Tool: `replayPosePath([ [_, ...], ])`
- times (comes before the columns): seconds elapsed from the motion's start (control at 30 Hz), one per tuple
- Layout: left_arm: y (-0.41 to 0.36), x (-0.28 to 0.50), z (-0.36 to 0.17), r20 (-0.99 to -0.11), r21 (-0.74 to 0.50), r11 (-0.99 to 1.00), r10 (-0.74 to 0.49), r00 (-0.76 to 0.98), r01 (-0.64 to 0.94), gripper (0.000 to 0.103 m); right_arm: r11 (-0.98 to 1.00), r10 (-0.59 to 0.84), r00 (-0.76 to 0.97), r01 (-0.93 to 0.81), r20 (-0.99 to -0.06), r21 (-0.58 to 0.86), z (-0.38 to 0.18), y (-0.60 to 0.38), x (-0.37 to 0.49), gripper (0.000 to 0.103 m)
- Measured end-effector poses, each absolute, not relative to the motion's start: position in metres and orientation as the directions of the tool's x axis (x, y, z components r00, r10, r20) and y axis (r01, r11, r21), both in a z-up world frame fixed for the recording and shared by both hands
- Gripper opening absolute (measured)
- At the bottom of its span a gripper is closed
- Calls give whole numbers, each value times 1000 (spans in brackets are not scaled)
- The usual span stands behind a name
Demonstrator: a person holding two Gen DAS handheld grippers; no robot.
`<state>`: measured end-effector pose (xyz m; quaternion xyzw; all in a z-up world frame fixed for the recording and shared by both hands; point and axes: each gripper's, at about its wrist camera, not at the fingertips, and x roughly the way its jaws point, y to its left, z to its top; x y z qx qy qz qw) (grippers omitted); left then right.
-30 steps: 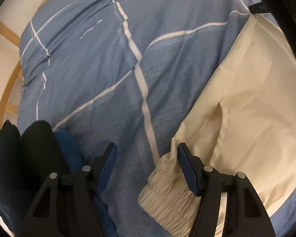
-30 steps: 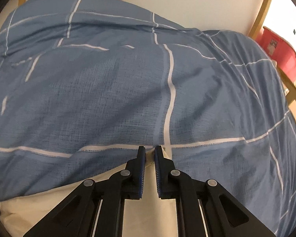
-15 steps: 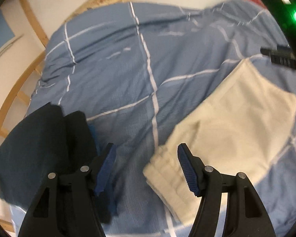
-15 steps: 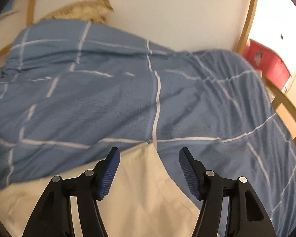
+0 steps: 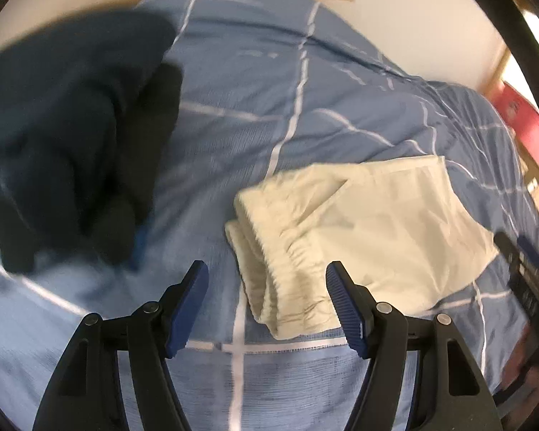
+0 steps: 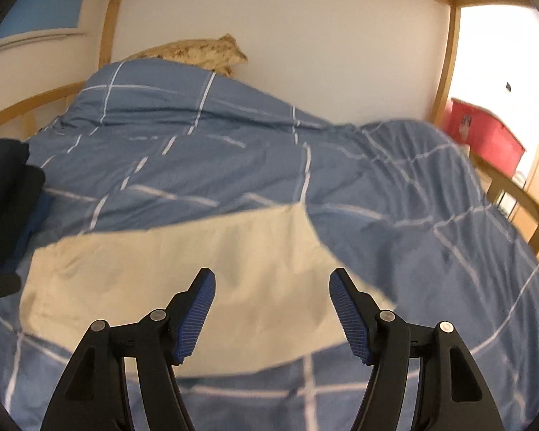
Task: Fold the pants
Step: 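Grasp the folded waistband edge with the left gripper and lift it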
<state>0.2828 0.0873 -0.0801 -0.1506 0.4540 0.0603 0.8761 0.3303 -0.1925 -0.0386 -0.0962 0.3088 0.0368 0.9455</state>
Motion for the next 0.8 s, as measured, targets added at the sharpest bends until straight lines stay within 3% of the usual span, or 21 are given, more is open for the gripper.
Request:
replayPosePath([
  [0.2,94,285,-105,-790,-313,906,-81,608,-286,67,992,1,780,-79,-626,-97,-70,-204,323,67],
  [0.47,102,279,-140,-773,-406,848,-122,622,-339,69,997,-69,799,40,-598,-61,-88,-216,312,67],
  [0.57,101,276,-143,-763,-405,855,-121,635,-324,66,997,-71,798,32,-599,-75,-95,-213,310,67],
  [0.7,97,278,-144,-750,-438,841,-147,645,-318,47,998,-63,783,38,-619,-52,-101,-217,313,67],
  [0.8,97,278,-145,-742,-464,823,-160,651,-327,46,998,-59,779,50,-625,-31,-102,-222,313,67],
])
